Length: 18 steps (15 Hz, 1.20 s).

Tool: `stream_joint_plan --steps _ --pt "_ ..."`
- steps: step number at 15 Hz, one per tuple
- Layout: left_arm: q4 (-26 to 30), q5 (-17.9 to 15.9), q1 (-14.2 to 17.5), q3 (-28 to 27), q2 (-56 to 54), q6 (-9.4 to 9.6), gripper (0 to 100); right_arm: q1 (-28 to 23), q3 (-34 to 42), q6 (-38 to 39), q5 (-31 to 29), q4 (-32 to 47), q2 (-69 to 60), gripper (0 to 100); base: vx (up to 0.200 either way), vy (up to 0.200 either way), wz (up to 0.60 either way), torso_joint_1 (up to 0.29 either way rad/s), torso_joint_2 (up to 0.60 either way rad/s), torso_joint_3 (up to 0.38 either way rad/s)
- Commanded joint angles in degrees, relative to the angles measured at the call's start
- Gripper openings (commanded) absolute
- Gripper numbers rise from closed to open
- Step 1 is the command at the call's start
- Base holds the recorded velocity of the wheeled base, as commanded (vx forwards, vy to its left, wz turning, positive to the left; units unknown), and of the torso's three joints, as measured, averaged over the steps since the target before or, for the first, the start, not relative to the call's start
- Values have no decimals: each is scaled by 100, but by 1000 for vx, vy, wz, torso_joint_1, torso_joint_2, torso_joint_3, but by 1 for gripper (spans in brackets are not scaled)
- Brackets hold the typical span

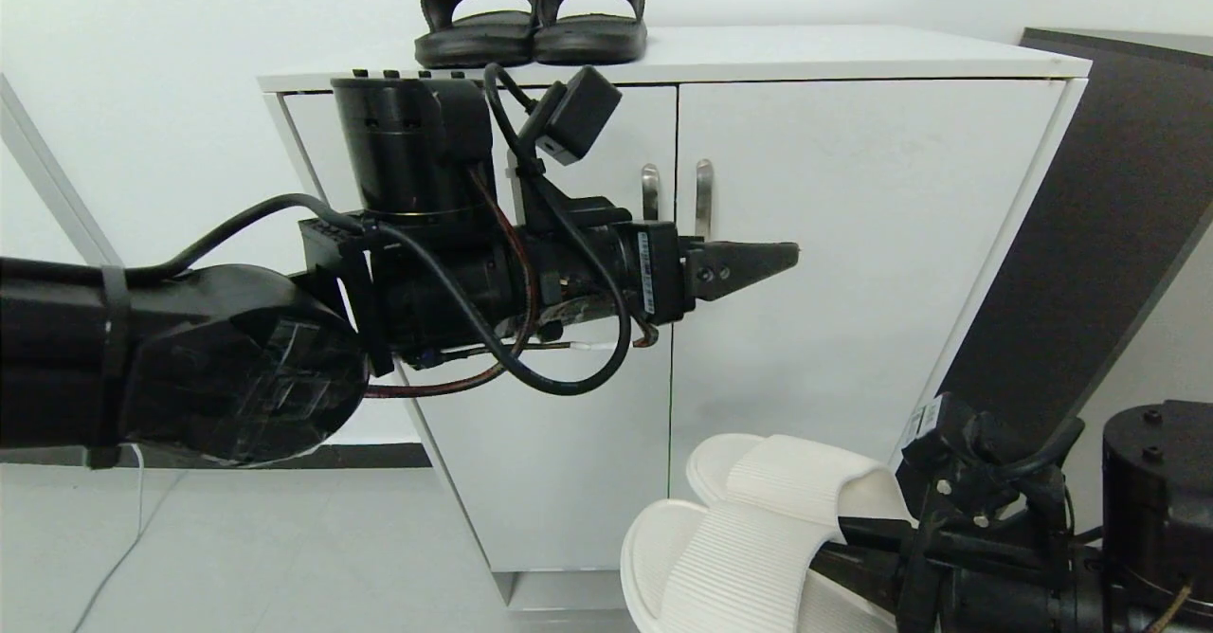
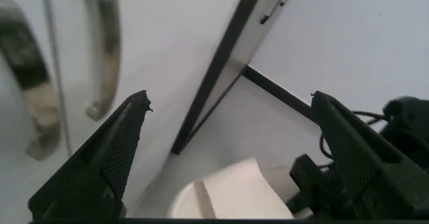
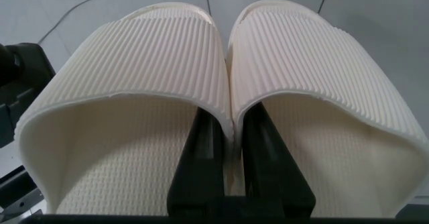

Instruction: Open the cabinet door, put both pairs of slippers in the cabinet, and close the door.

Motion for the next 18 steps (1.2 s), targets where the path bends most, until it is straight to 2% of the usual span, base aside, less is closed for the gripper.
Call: stream_joint_plan --steps 1,5,10,12,18 --pt "-1 54 61 -152 72 -6 100 1 7 0 2 -1 25 0 0 0 0 0 0 0" --pt "-1 54 368 -336 283 -6 100 9 7 0 2 -1 -1 0 0 0 0 0 0 0" --pt "-37 54 412 -741 626 -23 100 1 16 0 2 -1 -1 0 0 0 0 0 0 0" --pt "-28 63 412 -899 775 -85 100 1 16 0 2 -1 -19 0 0 0 0 0 0 0" --pt "7 133 404 -978 881 -94 100 1 16 0 2 -1 -1 0 0 0 0 0 0 0"
